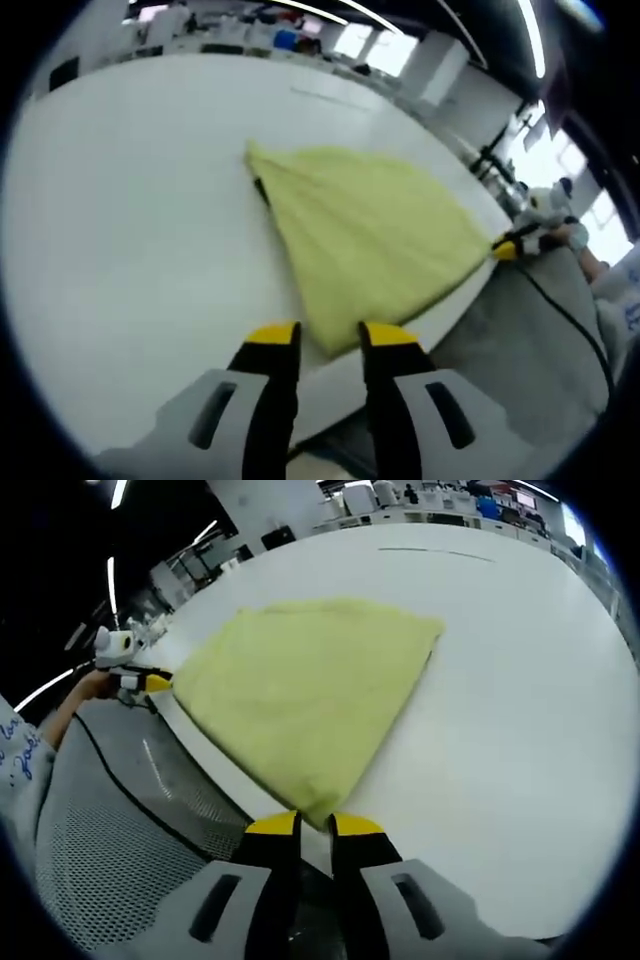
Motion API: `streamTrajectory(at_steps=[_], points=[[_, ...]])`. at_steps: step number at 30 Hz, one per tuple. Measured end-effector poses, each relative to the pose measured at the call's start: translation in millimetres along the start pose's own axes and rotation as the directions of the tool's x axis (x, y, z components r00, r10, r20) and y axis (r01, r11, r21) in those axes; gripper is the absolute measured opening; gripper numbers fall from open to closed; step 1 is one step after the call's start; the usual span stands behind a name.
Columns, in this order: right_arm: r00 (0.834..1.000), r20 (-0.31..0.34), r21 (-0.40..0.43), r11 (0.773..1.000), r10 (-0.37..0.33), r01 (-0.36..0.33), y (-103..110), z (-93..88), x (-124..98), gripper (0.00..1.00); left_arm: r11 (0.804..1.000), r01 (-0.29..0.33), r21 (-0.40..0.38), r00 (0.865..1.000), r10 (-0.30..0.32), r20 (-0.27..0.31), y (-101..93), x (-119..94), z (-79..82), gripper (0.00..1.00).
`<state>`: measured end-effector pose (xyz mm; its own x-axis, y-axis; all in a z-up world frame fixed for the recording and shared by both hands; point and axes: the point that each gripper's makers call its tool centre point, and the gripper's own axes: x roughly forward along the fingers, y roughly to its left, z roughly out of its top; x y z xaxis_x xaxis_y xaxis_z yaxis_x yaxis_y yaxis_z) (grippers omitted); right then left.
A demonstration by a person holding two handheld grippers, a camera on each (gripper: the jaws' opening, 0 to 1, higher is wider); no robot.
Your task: Fold the garment on the visible template until the final outline fits inside the template.
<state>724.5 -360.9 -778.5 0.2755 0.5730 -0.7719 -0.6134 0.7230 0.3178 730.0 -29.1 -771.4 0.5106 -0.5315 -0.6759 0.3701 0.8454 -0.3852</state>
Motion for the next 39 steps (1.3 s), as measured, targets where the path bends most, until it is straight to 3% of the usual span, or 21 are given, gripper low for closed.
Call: streamTrajectory(at_steps=[13,24,27,39], points=[[1.000,0.005,-0.028,1.000,-0.012,0.012,0.9,1.9,-4.5,0.03,0.996,0.003,0.091,1.000,-0.002,-0.016,-3.5,-1.4,3.0,0.00],[0.999,0.047,-0.025,0.999,-0.019,0.020,-2.2,14.8,-19.6,0.02,1.000,0.000,0.022,1.000,-0.001,0.010,-6.5,-12.5,14.2,0.00],[0.999,0.042,-0.018,1.000,-0.016,0.017,-1.8,12.1,-18.8,0.02,1.000,-0.004,-0.015,1.000,0.004,-0.001,-2.5,-10.8,8.6,0.00],[1.000,0.010,0.003,1.000,-0.015,0.015,-3.8,-0.9,-11.0,0.02,1.000,-0.009,-0.028,1.000,0.009,-0.012,-3.9,-11.7,-2.9,0.00]])
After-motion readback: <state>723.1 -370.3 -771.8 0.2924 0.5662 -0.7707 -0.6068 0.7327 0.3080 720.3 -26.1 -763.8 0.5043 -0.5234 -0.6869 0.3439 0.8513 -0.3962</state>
